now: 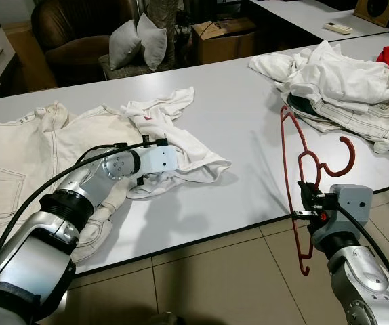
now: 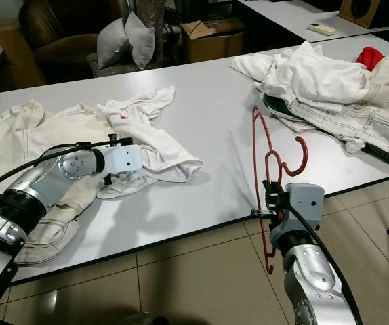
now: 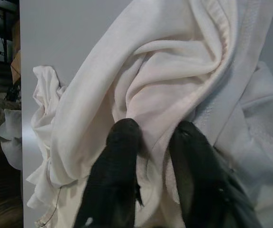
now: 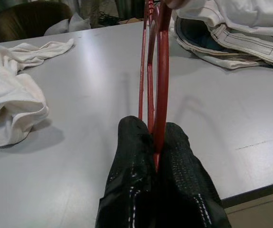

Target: Hang hanger

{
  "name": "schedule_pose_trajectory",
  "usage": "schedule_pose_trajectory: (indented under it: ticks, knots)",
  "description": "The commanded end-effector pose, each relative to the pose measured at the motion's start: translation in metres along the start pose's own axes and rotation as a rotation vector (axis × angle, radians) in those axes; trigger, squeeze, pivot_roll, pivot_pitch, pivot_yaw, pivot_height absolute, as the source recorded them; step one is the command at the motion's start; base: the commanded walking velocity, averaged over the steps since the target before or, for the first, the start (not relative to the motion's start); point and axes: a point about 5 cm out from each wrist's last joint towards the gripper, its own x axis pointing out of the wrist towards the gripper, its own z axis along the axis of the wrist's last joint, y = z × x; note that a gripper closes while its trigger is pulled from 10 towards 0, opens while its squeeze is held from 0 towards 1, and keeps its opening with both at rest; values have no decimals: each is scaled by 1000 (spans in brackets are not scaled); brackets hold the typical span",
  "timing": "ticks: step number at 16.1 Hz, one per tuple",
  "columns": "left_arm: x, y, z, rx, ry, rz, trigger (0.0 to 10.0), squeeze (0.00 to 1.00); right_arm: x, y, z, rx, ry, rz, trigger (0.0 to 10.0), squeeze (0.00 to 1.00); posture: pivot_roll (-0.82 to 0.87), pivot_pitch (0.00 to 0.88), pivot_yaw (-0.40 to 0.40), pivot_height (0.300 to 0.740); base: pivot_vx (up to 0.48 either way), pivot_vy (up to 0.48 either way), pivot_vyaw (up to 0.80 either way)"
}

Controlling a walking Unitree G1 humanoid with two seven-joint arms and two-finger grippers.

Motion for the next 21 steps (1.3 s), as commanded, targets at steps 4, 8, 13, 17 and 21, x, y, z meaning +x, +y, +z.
schedule_pose_trajectory:
  ticks: [4, 8, 13, 17, 21]
  knots:
    - [-2, 11, 3, -20, -19, 35, 0, 0, -6, 1, 2, -58, 20, 145, 10000, 0, -51, 0, 88, 740, 0, 0, 0]
    - [-7, 33, 22, -204, -140, 94, 0, 0, -36, 16, 10, -66, 55, 531, 10000, 0, -48, 0, 89, 740, 0, 0, 0]
    - [-17, 54, 33, -348, -205, 190, 0, 0, -42, 29, 3, -31, 142, 669, 10000, 0, -42, 0, 92, 740, 0, 0, 0]
    - [-29, 65, 37, -336, -238, 217, 0, 0, -35, 31, -4, -40, 189, 679, 10000, 0, -26, 0, 88, 740, 0, 0, 0]
    - [-39, 57, 47, -286, -282, 111, 0, 0, -8, 27, -1, -65, 169, 610, 10000, 0, -19, 0, 88, 740, 0, 0, 0]
